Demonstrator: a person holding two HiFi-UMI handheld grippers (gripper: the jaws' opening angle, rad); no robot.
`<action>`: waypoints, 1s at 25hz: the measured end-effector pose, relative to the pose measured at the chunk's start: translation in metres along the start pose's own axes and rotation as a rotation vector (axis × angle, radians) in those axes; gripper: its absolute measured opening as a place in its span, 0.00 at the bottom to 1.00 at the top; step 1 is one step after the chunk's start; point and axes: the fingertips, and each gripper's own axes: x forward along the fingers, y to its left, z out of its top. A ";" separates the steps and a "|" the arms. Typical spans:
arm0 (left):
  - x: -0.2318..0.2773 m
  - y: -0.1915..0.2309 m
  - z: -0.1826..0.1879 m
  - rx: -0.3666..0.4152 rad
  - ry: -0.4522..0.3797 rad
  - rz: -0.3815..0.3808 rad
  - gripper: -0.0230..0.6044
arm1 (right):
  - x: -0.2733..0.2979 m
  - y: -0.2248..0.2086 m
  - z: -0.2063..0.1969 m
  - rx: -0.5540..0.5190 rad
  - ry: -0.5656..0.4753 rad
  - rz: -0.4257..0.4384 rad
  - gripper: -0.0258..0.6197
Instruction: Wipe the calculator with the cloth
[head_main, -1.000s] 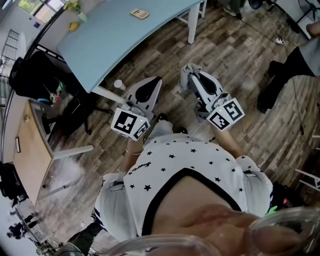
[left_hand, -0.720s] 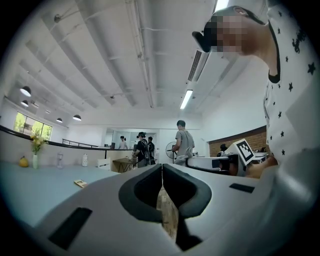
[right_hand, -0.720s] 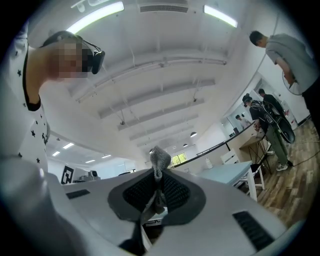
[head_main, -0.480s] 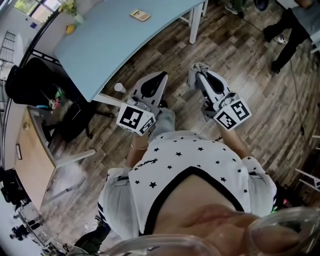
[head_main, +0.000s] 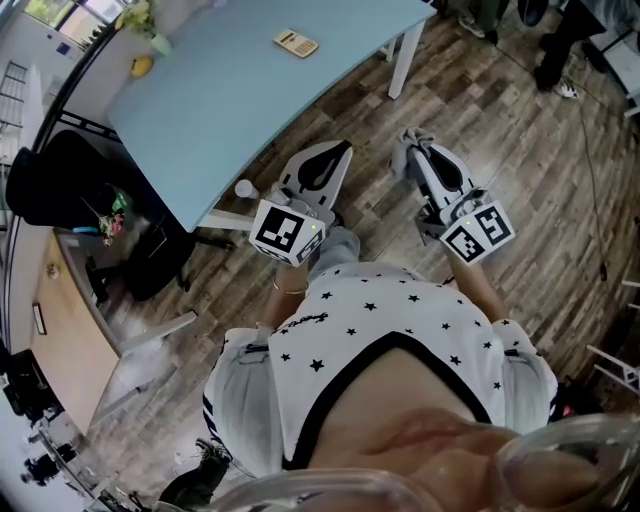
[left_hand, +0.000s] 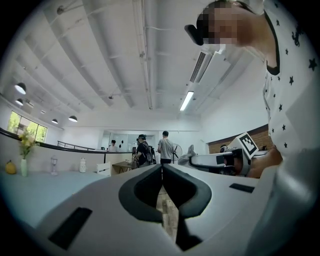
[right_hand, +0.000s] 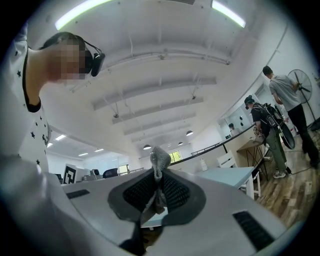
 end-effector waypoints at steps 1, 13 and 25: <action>0.001 0.009 0.001 0.000 -0.001 0.001 0.08 | 0.009 -0.002 0.000 -0.001 0.003 -0.001 0.10; 0.024 0.103 -0.004 0.015 0.016 0.008 0.08 | 0.102 -0.026 -0.008 -0.012 0.045 -0.016 0.10; 0.044 0.189 -0.011 0.008 0.023 -0.004 0.08 | 0.180 -0.053 -0.015 -0.020 0.058 -0.054 0.10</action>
